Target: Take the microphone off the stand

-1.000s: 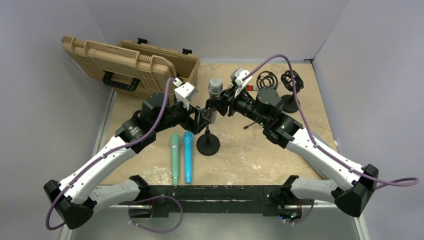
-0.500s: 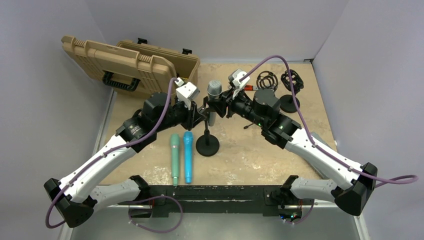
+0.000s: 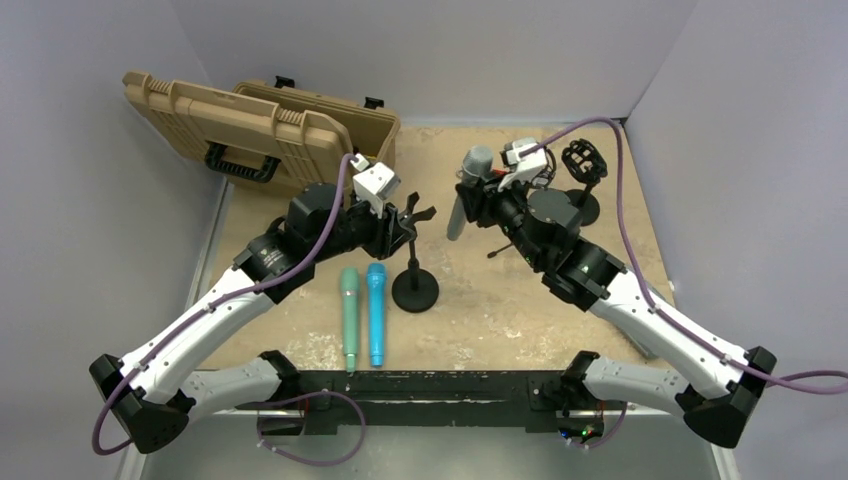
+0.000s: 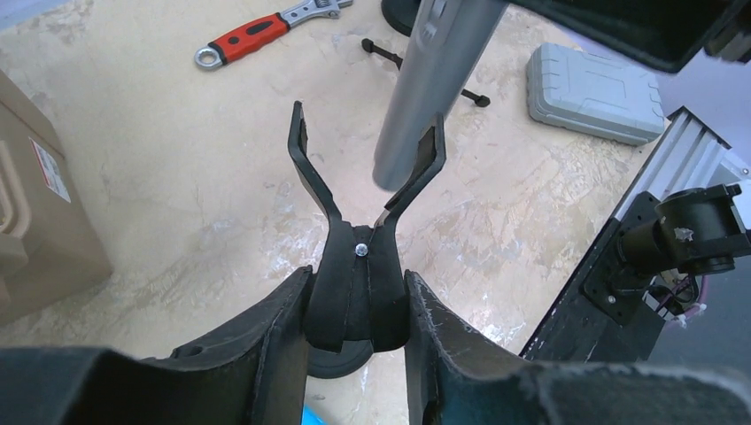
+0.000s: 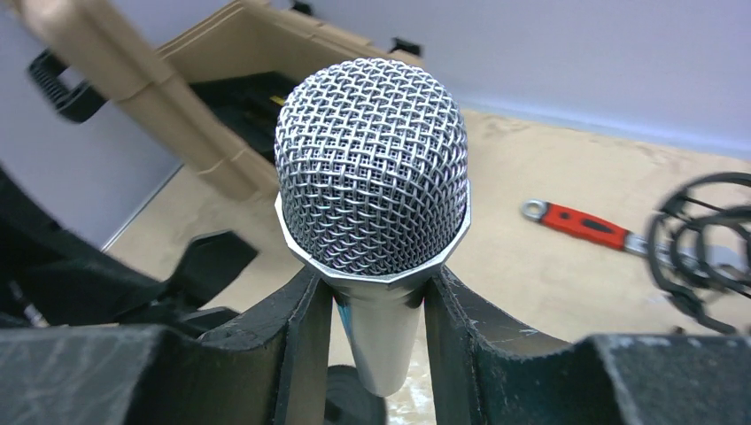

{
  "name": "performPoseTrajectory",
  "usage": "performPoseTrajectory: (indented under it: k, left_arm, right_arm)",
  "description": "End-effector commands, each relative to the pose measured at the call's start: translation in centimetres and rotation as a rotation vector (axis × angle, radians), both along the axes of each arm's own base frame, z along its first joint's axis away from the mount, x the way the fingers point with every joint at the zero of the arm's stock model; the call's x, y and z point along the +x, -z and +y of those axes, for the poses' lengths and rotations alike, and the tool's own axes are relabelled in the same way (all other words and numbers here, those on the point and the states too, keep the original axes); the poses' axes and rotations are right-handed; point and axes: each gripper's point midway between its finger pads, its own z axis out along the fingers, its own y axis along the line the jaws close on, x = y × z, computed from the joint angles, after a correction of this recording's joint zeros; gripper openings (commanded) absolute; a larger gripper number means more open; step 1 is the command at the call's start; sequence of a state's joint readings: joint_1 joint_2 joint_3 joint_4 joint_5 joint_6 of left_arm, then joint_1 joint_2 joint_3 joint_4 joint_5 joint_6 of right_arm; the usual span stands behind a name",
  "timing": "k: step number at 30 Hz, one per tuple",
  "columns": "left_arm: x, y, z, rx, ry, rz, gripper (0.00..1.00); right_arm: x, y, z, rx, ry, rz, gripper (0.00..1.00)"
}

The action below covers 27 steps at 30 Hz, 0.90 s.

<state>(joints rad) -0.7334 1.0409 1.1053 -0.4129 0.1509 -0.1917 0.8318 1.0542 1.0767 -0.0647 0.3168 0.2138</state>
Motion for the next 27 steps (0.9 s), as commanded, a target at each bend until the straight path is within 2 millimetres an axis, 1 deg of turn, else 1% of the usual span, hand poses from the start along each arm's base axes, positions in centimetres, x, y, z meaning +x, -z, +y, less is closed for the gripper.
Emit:
performPoseTrajectory:
  k: [1,8,10,12,13,14,17,18,21,24,25,27]
  left_arm:
    - [0.3,-1.1,0.3,-0.012,-0.028,0.000,0.00]
    - [0.1,-1.4,0.4,-0.027,-0.033,0.009,0.00]
    - [0.1,-1.5,0.4,-0.028,-0.037,0.010,0.00]
    - [0.1,-1.4,0.4,-0.027,-0.040,0.014,0.00]
    - [0.1,-1.4,0.4,-0.028,-0.042,0.014,0.00]
    - [0.1,-1.4,0.4,-0.028,-0.042,0.016,0.00]
    - [0.0,-1.4,0.5,-0.026,-0.043,0.015,0.01]
    - [0.1,-1.4,0.5,-0.025,-0.044,0.015,0.01]
    - [0.1,-1.4,0.7,-0.021,-0.050,0.012,0.01]
    - [0.1,-1.7,0.7,-0.025,-0.050,0.009,0.02]
    - [0.0,-1.7,0.7,-0.027,-0.048,0.009,0.02]
    - [-0.1,-1.8,0.7,-0.030,-0.046,0.008,0.02]
  right_arm:
    - [0.7,-0.1,-4.6,-0.013,0.223,0.012,0.00]
    - [0.2,5.8,-5.2,-0.132,0.242,0.142,0.00]
    - [0.3,7.3,-5.1,-0.162,0.238,0.181,0.00]
    - [0.4,9.1,-4.4,-0.184,0.205,0.234,0.00]
    - [0.2,10.2,-3.5,-0.185,0.144,0.272,0.00]
    - [0.2,11.4,-2.9,-0.188,0.108,0.312,0.00]
    - [0.0,15.5,-2.0,-0.198,-0.004,0.455,0.00]
    - [-0.2,17.0,-2.1,-0.206,-0.026,0.508,0.00]
    - [-1.7,20.5,-1.3,-0.210,-0.112,0.635,0.00]
    - [-4.5,23.8,1.1,-0.169,-0.287,0.792,0.00]
    - [-5.4,24.8,1.6,-0.164,-0.338,0.840,0.00]
    - [-6.3,26.8,2.0,-0.153,-0.368,0.913,0.00]
